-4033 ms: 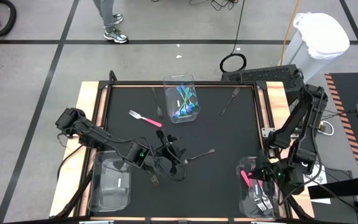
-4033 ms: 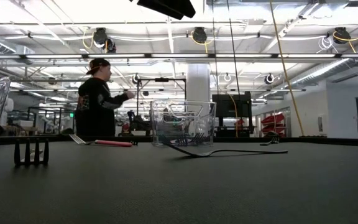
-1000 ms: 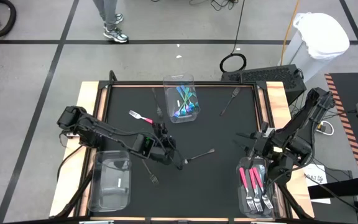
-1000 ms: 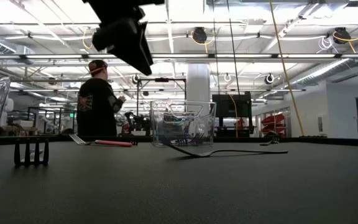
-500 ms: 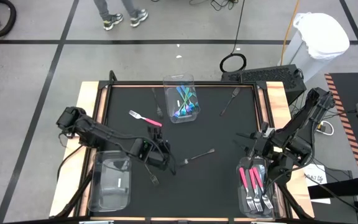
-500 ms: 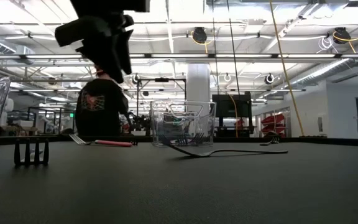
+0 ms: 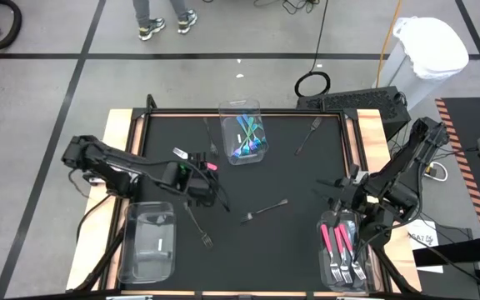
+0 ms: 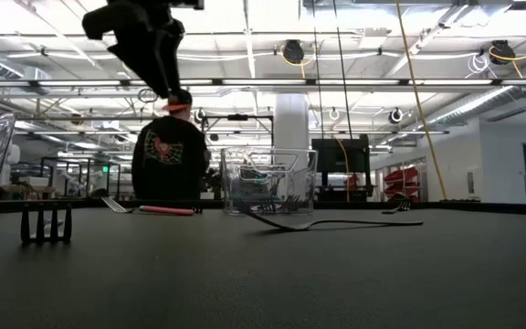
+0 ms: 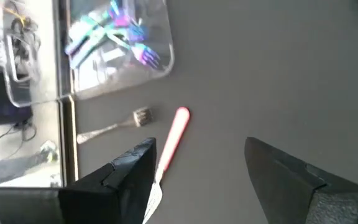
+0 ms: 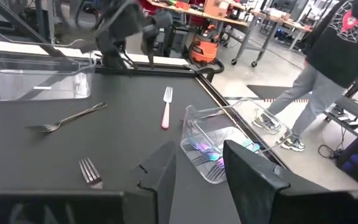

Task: Sort silverware by color (type)
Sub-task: Put the pink fork into the bottom right transparent bin

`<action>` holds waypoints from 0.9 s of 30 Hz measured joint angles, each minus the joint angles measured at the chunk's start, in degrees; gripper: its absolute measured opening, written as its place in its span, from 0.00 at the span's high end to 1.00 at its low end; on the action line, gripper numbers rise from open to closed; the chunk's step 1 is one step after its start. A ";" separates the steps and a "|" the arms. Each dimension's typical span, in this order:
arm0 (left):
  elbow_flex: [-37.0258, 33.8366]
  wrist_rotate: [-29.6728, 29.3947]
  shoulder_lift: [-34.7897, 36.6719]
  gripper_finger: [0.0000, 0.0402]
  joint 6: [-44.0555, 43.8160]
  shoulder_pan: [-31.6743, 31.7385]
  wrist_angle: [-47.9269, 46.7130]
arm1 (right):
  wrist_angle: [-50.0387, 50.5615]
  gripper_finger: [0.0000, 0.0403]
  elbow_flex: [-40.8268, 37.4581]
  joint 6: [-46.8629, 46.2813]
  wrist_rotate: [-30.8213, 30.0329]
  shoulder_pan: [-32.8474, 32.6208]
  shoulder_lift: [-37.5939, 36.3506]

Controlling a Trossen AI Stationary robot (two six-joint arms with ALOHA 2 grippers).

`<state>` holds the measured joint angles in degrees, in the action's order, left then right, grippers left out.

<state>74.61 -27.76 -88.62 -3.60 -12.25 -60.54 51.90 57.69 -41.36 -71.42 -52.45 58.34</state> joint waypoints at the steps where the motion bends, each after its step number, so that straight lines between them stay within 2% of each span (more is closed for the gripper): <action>1: -0.37 0.44 1.28 0.39 0.87 0.48 0.75 | 0.00 0.68 0.00 0.00 0.02 0.00 0.04; 5: -3.48 1.91 6.34 0.39 4.04 2.54 3.59 | -0.05 0.68 -0.01 -0.13 0.20 0.00 0.23; 13: -13.64 8.87 14.64 0.39 7.37 9.51 9.30 | -0.68 0.68 -0.01 -0.12 -0.26 0.02 1.39; 19: -20.14 11.55 15.83 0.39 7.34 14.67 9.00 | -0.65 0.68 -0.02 0.04 -0.39 0.02 2.45; 27: -25.41 15.31 15.87 0.39 10.21 21.80 10.57 | -0.63 0.68 -0.02 0.22 -0.46 0.03 2.56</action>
<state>49.20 -12.46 -72.75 6.62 9.55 -49.97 51.27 57.67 -41.15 -71.88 -52.42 60.90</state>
